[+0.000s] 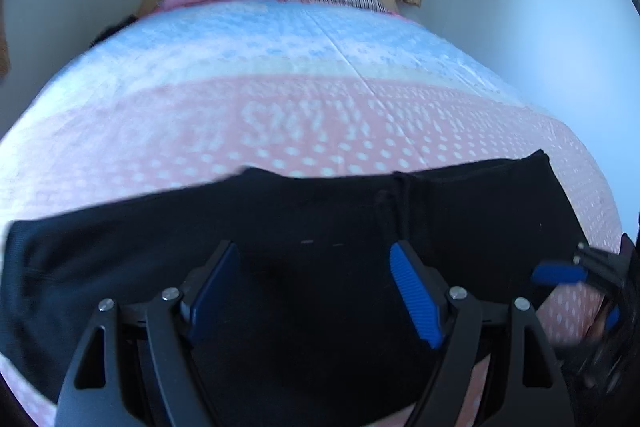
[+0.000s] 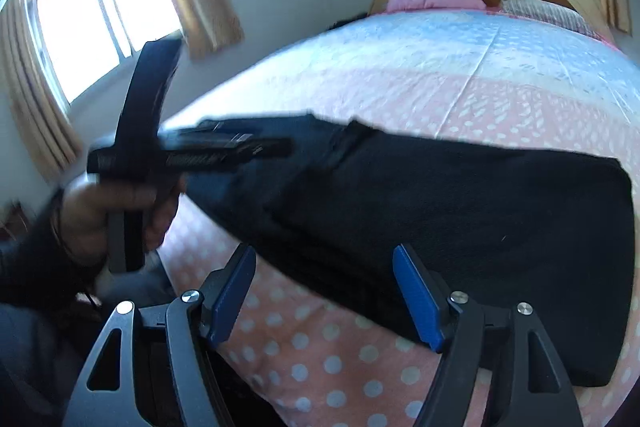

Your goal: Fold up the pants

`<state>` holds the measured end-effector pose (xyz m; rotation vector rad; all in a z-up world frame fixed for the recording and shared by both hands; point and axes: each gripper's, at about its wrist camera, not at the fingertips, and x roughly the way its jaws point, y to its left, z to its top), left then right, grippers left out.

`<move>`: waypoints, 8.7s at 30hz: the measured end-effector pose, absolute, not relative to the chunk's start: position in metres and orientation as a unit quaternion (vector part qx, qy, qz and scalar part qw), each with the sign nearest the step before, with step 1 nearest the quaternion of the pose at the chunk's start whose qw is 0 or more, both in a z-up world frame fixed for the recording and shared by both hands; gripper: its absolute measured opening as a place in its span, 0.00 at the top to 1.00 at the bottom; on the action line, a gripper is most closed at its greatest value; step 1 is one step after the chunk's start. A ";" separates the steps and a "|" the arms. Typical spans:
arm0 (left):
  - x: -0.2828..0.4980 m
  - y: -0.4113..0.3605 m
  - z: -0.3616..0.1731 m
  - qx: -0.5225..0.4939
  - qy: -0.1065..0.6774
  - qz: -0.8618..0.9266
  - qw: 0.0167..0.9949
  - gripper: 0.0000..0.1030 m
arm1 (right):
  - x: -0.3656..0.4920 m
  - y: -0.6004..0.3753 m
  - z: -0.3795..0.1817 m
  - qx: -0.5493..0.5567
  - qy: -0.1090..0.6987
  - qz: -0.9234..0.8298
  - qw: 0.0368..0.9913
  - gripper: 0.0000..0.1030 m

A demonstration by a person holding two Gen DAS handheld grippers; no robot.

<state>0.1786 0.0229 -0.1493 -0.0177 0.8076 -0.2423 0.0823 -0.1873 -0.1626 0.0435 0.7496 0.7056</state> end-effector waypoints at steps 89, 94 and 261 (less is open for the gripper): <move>0.185 -0.170 -0.108 0.031 0.424 -0.319 0.847 0.61 | 0.106 -0.379 -0.145 0.251 0.277 0.027 0.927 0.24; 0.163 -0.159 -0.086 0.045 0.374 -0.340 0.862 0.43 | 0.104 -0.381 -0.144 0.271 0.276 0.047 0.921 0.24; 0.162 0.051 -0.094 -0.022 0.328 -0.160 0.931 0.87 | 0.164 -0.239 -0.107 0.157 0.353 0.239 0.891 0.75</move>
